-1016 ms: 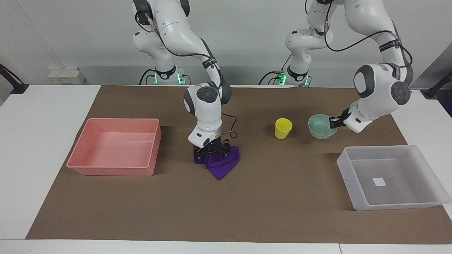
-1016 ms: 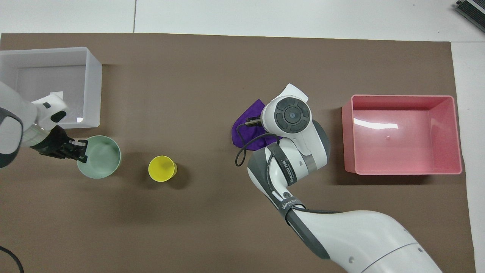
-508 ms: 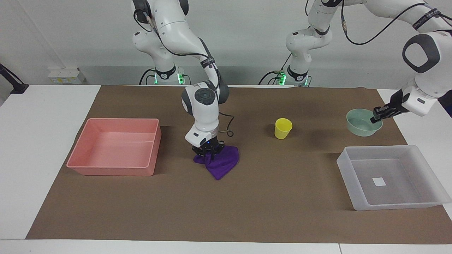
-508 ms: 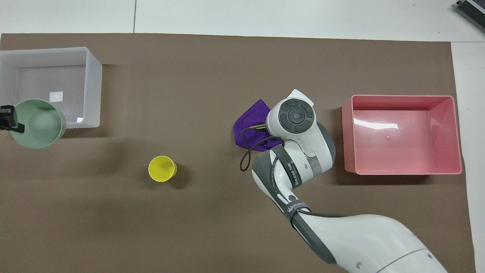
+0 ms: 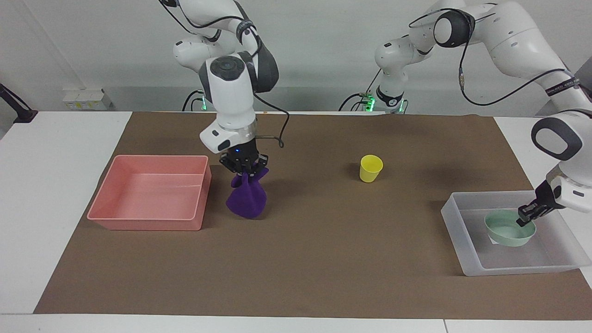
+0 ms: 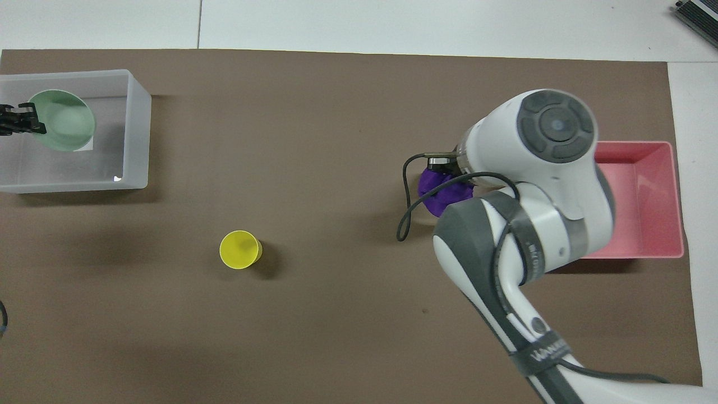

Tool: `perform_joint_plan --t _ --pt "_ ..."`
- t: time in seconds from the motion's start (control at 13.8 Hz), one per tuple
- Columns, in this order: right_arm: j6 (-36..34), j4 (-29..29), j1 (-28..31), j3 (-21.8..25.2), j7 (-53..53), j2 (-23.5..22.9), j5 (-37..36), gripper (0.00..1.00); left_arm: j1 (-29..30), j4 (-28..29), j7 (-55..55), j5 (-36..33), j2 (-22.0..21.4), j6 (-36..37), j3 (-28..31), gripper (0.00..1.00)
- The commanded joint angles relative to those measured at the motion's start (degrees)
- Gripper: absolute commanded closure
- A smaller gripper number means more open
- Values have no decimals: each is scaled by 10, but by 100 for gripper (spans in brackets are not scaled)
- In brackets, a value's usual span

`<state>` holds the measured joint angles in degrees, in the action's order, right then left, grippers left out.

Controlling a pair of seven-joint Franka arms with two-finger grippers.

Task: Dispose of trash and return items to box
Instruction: 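Place the green bowl in the clear box while the right gripper carries the cloth, then grasp the yellow cup with the left gripper while the right gripper releases the cloth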

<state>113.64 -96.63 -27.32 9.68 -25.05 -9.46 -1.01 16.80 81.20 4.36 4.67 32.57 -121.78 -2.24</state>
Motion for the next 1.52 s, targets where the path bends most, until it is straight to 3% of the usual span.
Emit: perform_joint_plan --t 0.0,0.07,0.15,0.22,0.44,0.58,0.87,1.02,1.31,1.38,1.45 --pt "-42 25 40 -1 -4 35 -3 100 3 -19 2 -1 30 -12 -4 100" --pt "-55 25 53 0 1 51 -7 100 3 -17 4 -3 30 -11 -4 87" --pt "-66 25 67 -1 8 67 -20 100 4 -17 6 -3 31 -13 -4 18" --pt "-73 24 81 -2 21 83 -28 100 -1 -17 5 -2 30 -14 -4 0" --pt "-89 19 132 -2 68 103 -29 100 -4 -25 -2 0 17 -9 -5 0" --pt "-81 -27 169 -2 99 122 -29 100 -8 -20 -2 2 -29 15 -7 0" --pt "17 -174 227 -2 185 149 -24 100 -47 -5 -23 2 -113 254 -8 0" --pt "57 -205 250 -2 196 131 -24 100 -76 47 -28 3 -171 331 -10 0" --pt "154 -230 274 -2 203 62 -20 100 -187 213 -96 35 -289 290 -10 0" --pt "184 -246 276 -2 210 55 -20 92 -220 270 -113 36 -313 248 -10 0" --pt "205 -251 278 -3 212 50 -20 54 -242 331 -126 39 -333 189 -11 0"
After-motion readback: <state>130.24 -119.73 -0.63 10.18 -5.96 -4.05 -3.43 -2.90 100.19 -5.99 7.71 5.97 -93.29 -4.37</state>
